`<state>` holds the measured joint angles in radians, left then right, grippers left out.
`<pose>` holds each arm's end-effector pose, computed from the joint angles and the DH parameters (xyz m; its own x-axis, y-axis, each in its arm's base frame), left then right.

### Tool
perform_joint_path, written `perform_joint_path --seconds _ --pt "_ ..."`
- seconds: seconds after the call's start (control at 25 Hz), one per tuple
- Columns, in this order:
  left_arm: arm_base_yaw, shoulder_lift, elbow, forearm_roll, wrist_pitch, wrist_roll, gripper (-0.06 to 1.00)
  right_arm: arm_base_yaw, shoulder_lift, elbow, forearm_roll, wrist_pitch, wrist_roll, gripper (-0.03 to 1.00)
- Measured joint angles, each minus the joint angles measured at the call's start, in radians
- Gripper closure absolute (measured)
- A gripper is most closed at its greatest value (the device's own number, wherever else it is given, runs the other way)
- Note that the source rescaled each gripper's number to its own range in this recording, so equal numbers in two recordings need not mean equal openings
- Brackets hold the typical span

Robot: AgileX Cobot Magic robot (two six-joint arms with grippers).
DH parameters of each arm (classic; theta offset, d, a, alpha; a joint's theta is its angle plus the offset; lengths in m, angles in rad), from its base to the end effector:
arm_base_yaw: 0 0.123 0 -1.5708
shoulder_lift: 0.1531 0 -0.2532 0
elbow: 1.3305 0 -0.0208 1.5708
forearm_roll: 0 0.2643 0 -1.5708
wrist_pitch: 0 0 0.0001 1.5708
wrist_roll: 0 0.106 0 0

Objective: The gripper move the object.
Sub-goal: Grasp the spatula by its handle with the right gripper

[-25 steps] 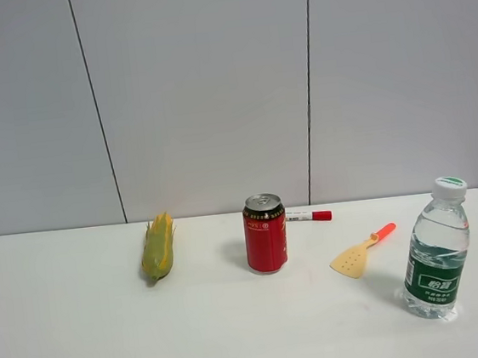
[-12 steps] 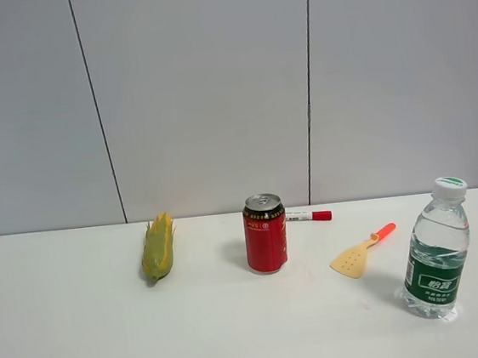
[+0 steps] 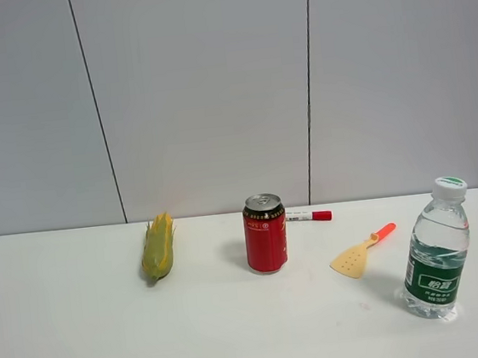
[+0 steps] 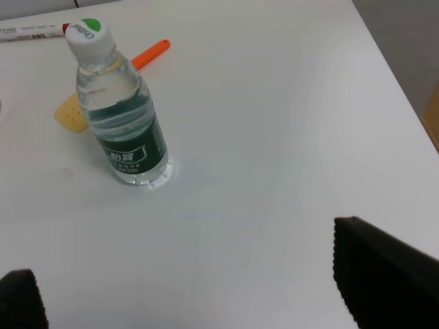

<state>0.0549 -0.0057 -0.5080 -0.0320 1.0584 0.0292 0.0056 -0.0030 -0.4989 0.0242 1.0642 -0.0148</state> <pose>0.0509 -0.0002 0.2799 -0.4412 -0.0107 -0.8973 -0.0239 0.9997 -0.0002 0.0520 0.0025 0.2765 -0.4572 -0.0056 -0.8893 -0.0258 0.9996 0.0070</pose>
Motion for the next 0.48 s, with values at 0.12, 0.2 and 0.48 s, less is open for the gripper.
perform_joint_path --seconds 0.12,0.2,0.48 --pt "0.0 0.0 0.0 0.0 0.0 0.001 -0.06 0.0 0.0 0.0 0.005 0.0 0.0 0.07" --pt "0.0 0.0 0.0 0.0 0.0 0.001 -0.06 0.0 0.0 0.0 0.017 0.0 -0.002 0.07" --pt "0.0 0.0 0.0 0.0 0.0 0.001 -0.06 0.0 0.142 -0.105 0.068 0.004 -0.009 0.08"
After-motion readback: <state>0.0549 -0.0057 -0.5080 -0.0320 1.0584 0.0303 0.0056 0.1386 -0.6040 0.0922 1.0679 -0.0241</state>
